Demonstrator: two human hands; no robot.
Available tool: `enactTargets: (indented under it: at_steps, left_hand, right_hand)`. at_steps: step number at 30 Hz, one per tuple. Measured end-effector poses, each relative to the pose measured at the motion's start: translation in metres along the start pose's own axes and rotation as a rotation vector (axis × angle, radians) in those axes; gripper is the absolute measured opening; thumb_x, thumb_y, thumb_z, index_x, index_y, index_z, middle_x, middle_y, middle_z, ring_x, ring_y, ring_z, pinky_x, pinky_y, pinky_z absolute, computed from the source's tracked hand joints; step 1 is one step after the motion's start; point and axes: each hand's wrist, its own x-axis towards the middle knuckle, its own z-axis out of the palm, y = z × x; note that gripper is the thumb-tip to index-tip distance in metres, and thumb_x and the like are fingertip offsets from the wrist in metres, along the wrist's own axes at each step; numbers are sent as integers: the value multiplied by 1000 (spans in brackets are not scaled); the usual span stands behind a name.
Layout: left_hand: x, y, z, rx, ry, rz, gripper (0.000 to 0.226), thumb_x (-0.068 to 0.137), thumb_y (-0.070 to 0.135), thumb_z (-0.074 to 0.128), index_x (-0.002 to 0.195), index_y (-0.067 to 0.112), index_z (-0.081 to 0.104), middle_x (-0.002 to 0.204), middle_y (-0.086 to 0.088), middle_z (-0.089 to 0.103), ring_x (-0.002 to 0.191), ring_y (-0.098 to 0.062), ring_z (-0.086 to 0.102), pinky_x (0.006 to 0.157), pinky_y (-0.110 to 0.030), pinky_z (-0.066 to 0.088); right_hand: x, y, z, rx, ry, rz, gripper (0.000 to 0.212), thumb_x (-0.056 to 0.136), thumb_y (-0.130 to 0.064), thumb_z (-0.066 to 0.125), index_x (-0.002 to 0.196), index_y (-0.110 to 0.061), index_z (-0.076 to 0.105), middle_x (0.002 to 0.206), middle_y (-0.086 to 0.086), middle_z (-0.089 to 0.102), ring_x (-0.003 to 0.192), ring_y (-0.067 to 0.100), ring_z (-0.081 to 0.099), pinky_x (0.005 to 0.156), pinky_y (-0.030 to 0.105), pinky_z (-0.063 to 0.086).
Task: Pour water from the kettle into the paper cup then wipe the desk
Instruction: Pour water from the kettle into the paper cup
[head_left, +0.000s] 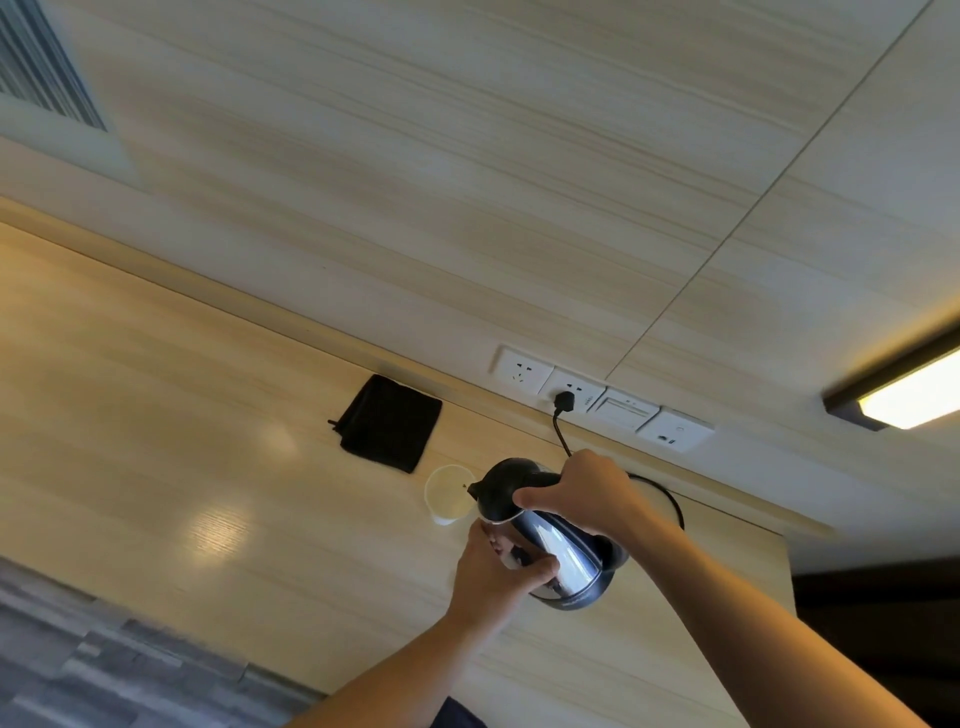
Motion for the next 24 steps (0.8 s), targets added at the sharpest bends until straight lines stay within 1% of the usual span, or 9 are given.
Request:
enactTargets:
  at_steps: [1,2,6,10,13,18,19,22,24]
  left_hand:
    - [1,0,0,-8,0,-6,83,59,44,98,128,29,54,121,9,75,117,-9,70,102,-46,59]
    - [3,-1,0,-16,-9,-7,83,59,45,98,128,29,55,121,8,75,117,-12,70,101,-48,60]
    - [7,-3,0,-66,-48,-36,85,58,40,101,129,23,56,123,2,75,119,-18,71,102,-49,60]
    - [9,-5,1,-129,-50,-65,86,56,39,102,126,21,57,122,1,75,117,-18,71,102,-49,60]
    - [10,-7,1,-146,-65,-72,86,56,41,102,125,20,56,122,-1,73,117,-18,71,102,-48,60]
    - [10,-8,-1,-187,-76,-80,84,57,36,101,125,14,56,121,-5,74,114,-18,72,102,-46,60]
    - [10,-8,-1,-183,-73,-79,84,57,37,101,124,14,56,120,-6,74,114,-18,72,102,-47,60]
    - [12,-9,-2,-149,-61,-76,89,53,50,103,121,16,58,116,-7,74,113,-22,72,99,-52,60]
    - [13,-10,-2,-145,-53,-72,85,55,48,102,120,15,58,113,-6,74,111,-21,73,97,-49,61]
  right_hand:
    - [0,-2,-1,-16,0,3,51,76,-61,77,66,-14,59,53,-4,49,42,10,38,46,21,32]
    - [1,-4,-2,-36,-1,2,52,76,-61,77,66,-14,58,53,-4,48,43,11,38,47,21,31]
    - [5,-12,-4,-101,-7,2,54,76,-63,77,68,-12,60,56,-2,50,49,14,42,53,26,36]
    - [6,-16,-7,-127,-19,-2,55,75,-62,78,63,-13,57,53,-3,47,47,14,40,52,25,34]
    - [7,-20,-8,-130,-35,-11,54,75,-62,77,63,-13,58,53,-3,49,48,15,42,53,26,37]
    - [7,-25,-10,-152,-43,-24,54,76,-61,77,60,-13,56,50,-4,46,46,15,41,50,24,34]
    - [7,-26,-10,-155,-43,-27,55,76,-61,77,60,-13,56,50,-4,46,45,14,40,50,24,33]
    - [8,-29,-10,-162,-43,-31,55,77,-61,77,59,-14,54,48,-5,44,44,13,38,49,23,32]
    - [8,-31,-9,-166,-47,-38,55,77,-61,77,59,-14,54,48,-5,44,44,13,38,49,22,32]
